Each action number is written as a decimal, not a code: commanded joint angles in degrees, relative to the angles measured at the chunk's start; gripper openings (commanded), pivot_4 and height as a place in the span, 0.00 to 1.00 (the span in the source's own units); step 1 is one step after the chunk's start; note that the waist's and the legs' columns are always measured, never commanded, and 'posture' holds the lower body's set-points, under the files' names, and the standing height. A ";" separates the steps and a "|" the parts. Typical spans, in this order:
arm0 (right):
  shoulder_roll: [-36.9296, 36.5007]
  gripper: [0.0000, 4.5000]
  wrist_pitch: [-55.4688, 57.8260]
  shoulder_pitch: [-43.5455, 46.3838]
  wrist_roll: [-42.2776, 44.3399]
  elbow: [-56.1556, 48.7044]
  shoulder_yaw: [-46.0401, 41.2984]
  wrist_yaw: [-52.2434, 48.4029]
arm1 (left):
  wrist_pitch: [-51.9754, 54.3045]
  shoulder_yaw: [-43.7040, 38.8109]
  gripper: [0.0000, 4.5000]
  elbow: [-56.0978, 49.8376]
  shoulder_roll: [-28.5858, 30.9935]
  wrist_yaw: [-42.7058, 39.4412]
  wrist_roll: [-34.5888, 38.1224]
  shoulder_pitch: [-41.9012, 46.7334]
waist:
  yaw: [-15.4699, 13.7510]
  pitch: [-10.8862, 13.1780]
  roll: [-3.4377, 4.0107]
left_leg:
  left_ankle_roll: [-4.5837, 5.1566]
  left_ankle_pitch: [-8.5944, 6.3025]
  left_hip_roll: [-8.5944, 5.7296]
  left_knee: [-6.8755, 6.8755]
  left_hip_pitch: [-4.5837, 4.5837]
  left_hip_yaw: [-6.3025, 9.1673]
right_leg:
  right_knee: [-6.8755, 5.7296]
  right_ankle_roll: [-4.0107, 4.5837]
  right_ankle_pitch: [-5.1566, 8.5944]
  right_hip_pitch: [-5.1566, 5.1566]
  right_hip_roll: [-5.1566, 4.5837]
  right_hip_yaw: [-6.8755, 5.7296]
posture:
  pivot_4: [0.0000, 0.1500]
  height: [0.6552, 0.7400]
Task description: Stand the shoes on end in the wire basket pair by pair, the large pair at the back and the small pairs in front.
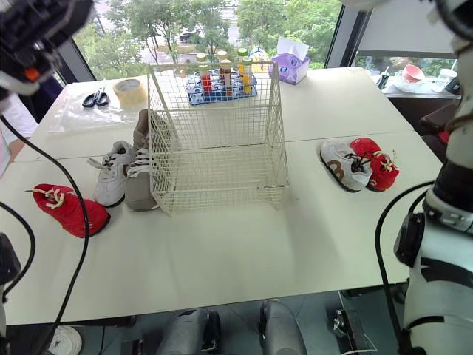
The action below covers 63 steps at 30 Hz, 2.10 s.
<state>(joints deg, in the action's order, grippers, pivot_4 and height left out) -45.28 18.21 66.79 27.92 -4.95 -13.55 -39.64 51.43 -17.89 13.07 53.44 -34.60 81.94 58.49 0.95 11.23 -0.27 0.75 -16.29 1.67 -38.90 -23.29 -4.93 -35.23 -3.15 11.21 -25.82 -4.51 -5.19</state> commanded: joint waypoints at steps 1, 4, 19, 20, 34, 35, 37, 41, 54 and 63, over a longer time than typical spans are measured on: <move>0.59 0.07 -2.15 2.50 0.57 1.36 3.06 -5.97 | 0.65 1.03 1.00 7.11 1.03 -7.74 -6.78 4.90 | -0.08 0.06 -0.10 | -0.02 0.01 -0.01 -0.07 -0.05 -0.13 | 0.00 0.00 -0.01 -0.02 -0.04 -0.01 | 1.00 1.00; 1.73 0.07 -3.64 2.34 0.18 1.96 4.72 -8.38 | 1.37 1.62 1.00 11.15 0.28 -11.66 -10.61 8.70 | -0.32 0.13 -0.23 | -0.02 0.01 0.04 -0.25 -0.17 -0.18 | 0.02 -0.01 -0.02 -0.09 -0.14 0.01 | 1.00 1.00; 4.28 0.07 -3.28 -1.19 0.22 -4.12 7.54 -11.91 | 3.78 1.77 1.00 21.38 -4.93 -22.98 -22.78 20.26 | -0.23 0.16 -0.27 | -0.34 0.19 -0.04 -0.24 -0.31 -0.28 | -0.08 -0.09 -0.04 -0.30 -0.18 0.04 | 1.00 1.00; 4.29 0.07 -3.21 -1.57 0.13 -4.80 7.73 -12.15 | 3.74 2.22 1.00 21.84 -5.18 -23.91 -23.67 20.66 | -0.20 0.16 -0.27 | -0.34 0.19 -0.03 -0.24 -0.31 -0.28 | -0.09 -0.08 -0.04 -0.31 -0.17 0.05 | 1.00 1.00; 4.42 0.07 -1.82 -3.48 0.05 -8.34 8.39 -12.18 | 5.73 0.89 0.15 24.16 -8.20 -29.42 -30.03 21.35 | -0.29 0.16 -0.28 | -0.37 0.21 -0.02 -0.25 -0.31 -0.35 | -0.17 -0.08 -0.04 -0.39 -0.18 0.16 | 1.00 1.00; 4.40 0.07 -1.58 -3.59 0.17 -8.44 8.35 -12.19 | 5.99 0.35 0.13 24.16 -8.44 -28.73 -30.01 21.39 | -0.29 0.16 -0.28 | -0.37 0.21 -0.01 -0.26 -0.31 -0.35 | -0.18 -0.08 -0.04 -0.39 -0.18 0.16 | 1.00 1.00; 4.59 0.07 -0.79 -3.99 0.33 -8.42 8.16 -11.58 | 6.47 -1.65 0.13 24.06 -9.01 -26.91 -29.32 21.29 | -0.29 0.16 -0.28 | -0.37 0.21 -0.01 -0.26 -0.31 -0.35 | -0.20 -0.08 -0.04 -0.39 -0.18 0.17 | 1.00 1.00; 7.01 0.39 2.10 -5.51 2.77 -7.38 4.93 -6.56 | 6.30 -7.79 0.13 21.23 -11.57 -19.95 -26.94 19.20 | -0.28 0.15 -0.29 | -0.38 0.21 0.05 -0.27 -0.30 -0.31 | -0.25 -0.08 -0.04 -0.41 -0.19 0.19 | 1.00 1.00; 35.66 0.99 13.37 -14.20 43.35 -10.25 -17.43 36.83 | -1.60 -27.02 0.13 -3.94 -31.99 12.39 -7.92 6.08 | -0.28 0.06 -0.44 | -0.57 0.32 0.02 -0.32 -0.17 -0.12 | -0.81 -0.07 -0.06 -0.40 -0.42 0.20 | 1.00 1.00; 48.08 0.99 11.12 -17.30 42.68 -13.35 -3.49 37.73 | -8.83 -20.60 0.13 -11.57 -43.32 17.80 -4.81 1.31 | -0.30 0.04 -0.46 | -0.49 0.31 0.01 -0.32 -0.16 -0.08 | -0.85 -0.05 -0.07 -0.43 -0.30 0.25 | 1.00 1.00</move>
<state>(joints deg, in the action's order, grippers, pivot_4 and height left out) 2.46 30.59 48.10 71.00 -16.39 -18.39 -0.92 43.83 -40.28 5.00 10.18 -16.97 75.21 59.15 0.66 11.27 -0.73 0.41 -16.07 1.67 -39.23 -23.45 -4.99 -36.07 -3.20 11.14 -26.22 -4.81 -4.94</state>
